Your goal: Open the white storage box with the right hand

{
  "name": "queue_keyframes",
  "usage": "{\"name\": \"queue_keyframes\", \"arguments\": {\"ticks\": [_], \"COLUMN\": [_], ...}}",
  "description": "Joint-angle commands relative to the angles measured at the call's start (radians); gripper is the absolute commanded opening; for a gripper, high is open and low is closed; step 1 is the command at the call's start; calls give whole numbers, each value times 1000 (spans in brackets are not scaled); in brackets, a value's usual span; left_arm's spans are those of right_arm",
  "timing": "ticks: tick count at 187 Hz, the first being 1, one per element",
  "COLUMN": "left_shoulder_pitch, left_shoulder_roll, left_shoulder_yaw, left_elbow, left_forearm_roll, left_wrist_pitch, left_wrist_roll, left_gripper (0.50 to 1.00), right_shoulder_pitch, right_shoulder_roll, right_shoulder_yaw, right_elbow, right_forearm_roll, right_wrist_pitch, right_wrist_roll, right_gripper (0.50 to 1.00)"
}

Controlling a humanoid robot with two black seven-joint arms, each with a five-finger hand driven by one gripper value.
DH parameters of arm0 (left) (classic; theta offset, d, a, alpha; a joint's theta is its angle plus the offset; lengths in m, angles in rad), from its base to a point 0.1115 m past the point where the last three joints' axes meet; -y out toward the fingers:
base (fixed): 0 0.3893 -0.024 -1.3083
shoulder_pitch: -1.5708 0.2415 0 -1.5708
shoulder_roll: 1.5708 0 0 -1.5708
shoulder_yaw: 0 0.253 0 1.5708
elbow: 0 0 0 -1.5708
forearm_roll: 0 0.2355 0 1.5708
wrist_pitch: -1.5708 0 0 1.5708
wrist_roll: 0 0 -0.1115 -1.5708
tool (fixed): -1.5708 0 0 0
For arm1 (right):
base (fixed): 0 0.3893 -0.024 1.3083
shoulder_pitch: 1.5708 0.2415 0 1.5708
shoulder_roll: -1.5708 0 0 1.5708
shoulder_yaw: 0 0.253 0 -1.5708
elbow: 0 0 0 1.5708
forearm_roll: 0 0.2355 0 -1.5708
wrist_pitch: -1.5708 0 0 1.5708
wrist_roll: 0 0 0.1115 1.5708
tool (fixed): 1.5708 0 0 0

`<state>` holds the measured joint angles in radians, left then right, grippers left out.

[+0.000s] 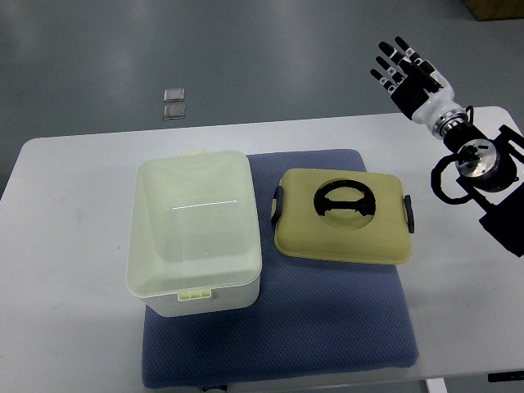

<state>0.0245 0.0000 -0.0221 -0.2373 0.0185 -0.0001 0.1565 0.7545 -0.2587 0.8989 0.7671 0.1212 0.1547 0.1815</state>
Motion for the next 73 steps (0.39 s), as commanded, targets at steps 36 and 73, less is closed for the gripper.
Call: {"name": "queue_keyframes", "arguments": {"ticks": [36,73], "left_shoulder_pitch": [0,0], "left_shoulder_roll": [0,0], "left_shoulder_yaw": [1,2], "left_elbow": [3,1], "left_forearm_roll": [-2,0], "left_wrist_pitch": [0,0], "left_wrist_roll": [0,0], "left_gripper": [1000,1000], "right_shoulder_pitch": [-47,-56], "right_shoulder_roll": [81,81], "right_shoulder_yaw": [64,64], "right_elbow": [0,0], "right_forearm_roll": [20,18], "right_wrist_pitch": [92,126], "right_wrist_roll": [46,46], "right_gripper": [968,968]}}
